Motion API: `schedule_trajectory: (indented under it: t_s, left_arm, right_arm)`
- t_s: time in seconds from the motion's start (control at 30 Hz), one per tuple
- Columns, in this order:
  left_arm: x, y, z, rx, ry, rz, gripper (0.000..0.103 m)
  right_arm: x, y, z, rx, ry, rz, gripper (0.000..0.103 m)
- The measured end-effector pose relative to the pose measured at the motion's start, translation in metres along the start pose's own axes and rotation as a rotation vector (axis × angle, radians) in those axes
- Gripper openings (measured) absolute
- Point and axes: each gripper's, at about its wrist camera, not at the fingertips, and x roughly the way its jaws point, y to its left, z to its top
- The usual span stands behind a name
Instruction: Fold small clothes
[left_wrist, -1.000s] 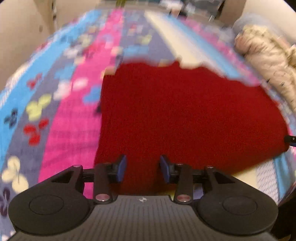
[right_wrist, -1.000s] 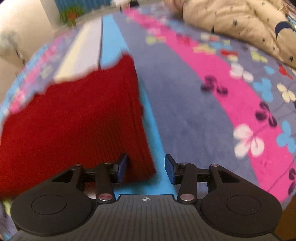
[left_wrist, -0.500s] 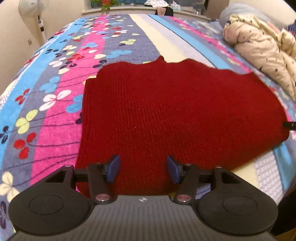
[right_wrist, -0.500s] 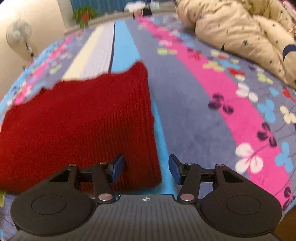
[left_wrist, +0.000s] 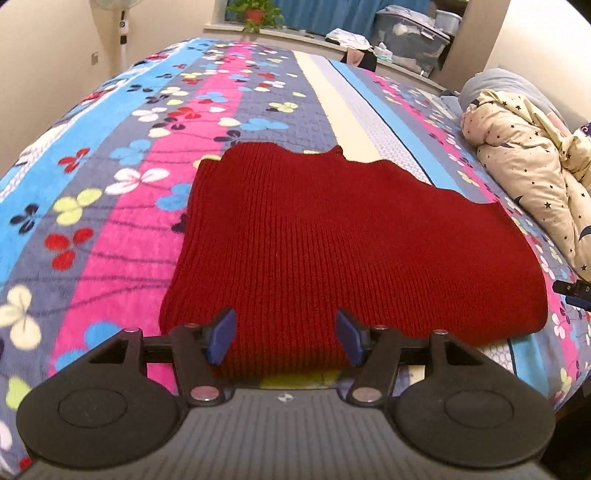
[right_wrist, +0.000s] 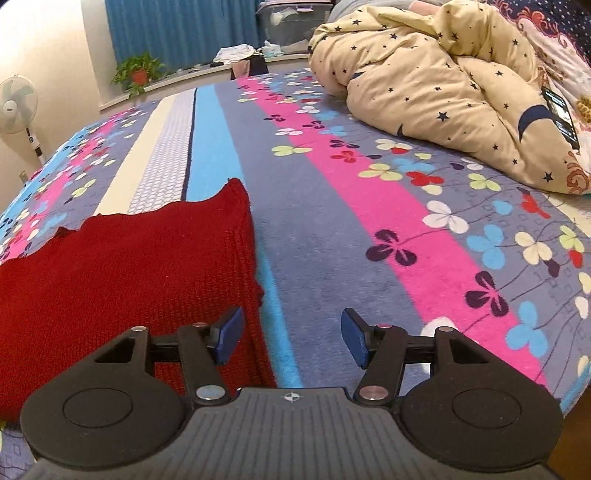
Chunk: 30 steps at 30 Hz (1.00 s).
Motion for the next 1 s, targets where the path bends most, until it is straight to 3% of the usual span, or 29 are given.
schedule_trajectory:
  t_s: [0.2,0.47,0.6,0.83,0.87,0.9,0.93,1.0]
  left_arm:
    - [-0.003,0.007,-0.016,-0.105,0.049,-0.021,0.086]
    - [0.03,0.047,-0.029,-0.492,0.227,-0.139,0.086]
    - [0.037,0.063,-0.025,-0.608,0.152,-0.084,0.086]
    - [0.051,0.066,-0.016,-0.71,0.07,-0.074,0.085]
    - [0.051,0.066,-0.015,-0.723,0.061,-0.066,0.082]
    - [0.05,0.067,-0.015,-0.733,0.054,-0.043,0.065]
    - [0.047,0.066,-0.014,-0.729,0.048,0.015,0.042]
    - [0.04,0.063,-0.009,-0.716,0.007,0.055,0.024]
  right_arm:
    - [0.002,-0.004,0.001,0.012,0.019,0.003,0.062]
    - [-0.003,-0.005,0.007,0.014,-0.009,0.008,0.062]
    - [-0.013,-0.01,0.012,0.031,-0.057,-0.004,0.062]
    - [-0.034,-0.034,0.025,0.123,-0.169,-0.032,0.062]
    - [-0.036,-0.038,0.027,0.137,-0.18,-0.039,0.062]
    - [-0.039,-0.044,0.028,0.158,-0.196,-0.049,0.062]
    - [-0.04,-0.051,0.029,0.176,-0.206,-0.057,0.062]
    - [-0.044,-0.064,0.031,0.213,-0.226,-0.075,0.062]
